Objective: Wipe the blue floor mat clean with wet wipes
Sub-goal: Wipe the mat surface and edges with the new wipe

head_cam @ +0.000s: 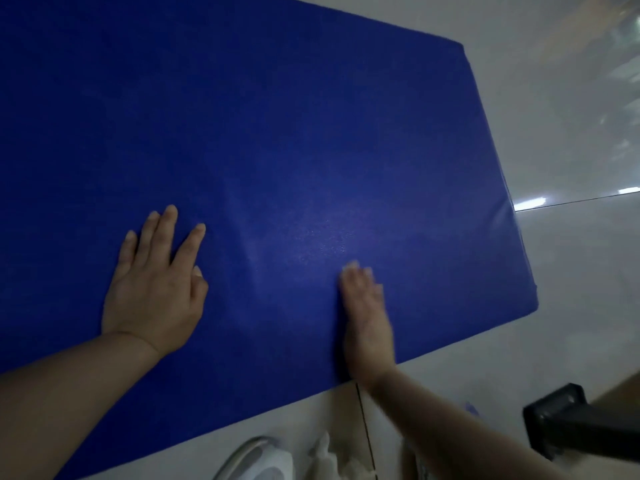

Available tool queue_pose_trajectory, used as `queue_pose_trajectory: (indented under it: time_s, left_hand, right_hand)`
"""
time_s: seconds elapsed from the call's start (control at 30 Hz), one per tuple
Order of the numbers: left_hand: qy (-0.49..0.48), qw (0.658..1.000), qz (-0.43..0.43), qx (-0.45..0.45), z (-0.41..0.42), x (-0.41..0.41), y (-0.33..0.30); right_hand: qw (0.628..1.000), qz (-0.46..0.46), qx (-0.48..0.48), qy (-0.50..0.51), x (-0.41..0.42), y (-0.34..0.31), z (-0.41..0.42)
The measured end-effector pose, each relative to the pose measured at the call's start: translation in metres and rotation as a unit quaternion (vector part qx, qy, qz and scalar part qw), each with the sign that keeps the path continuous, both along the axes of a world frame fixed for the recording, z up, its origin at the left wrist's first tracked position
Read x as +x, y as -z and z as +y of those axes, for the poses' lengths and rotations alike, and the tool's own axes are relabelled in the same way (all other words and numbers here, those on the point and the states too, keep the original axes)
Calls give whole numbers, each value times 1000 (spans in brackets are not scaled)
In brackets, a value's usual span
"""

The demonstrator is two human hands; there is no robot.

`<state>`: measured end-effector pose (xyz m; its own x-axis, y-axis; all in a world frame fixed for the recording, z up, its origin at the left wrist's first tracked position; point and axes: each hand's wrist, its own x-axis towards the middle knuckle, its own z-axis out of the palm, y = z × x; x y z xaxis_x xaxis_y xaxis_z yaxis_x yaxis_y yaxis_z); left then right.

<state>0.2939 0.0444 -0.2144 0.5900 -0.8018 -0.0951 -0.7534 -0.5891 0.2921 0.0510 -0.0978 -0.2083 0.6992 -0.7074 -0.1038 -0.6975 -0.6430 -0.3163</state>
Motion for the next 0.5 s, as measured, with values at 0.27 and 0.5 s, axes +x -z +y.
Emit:
queue_pose_trajectory:
  time_s: [0.27,0.5]
  left_hand:
    - [0,1000,7,-7,0,1,0]
    - [0,1000,4,-7,0,1,0]
  right_hand:
    - [999,27,-15,-17,-30,-5,-50]
    - [976,22,-29,213,-18,1,-14]
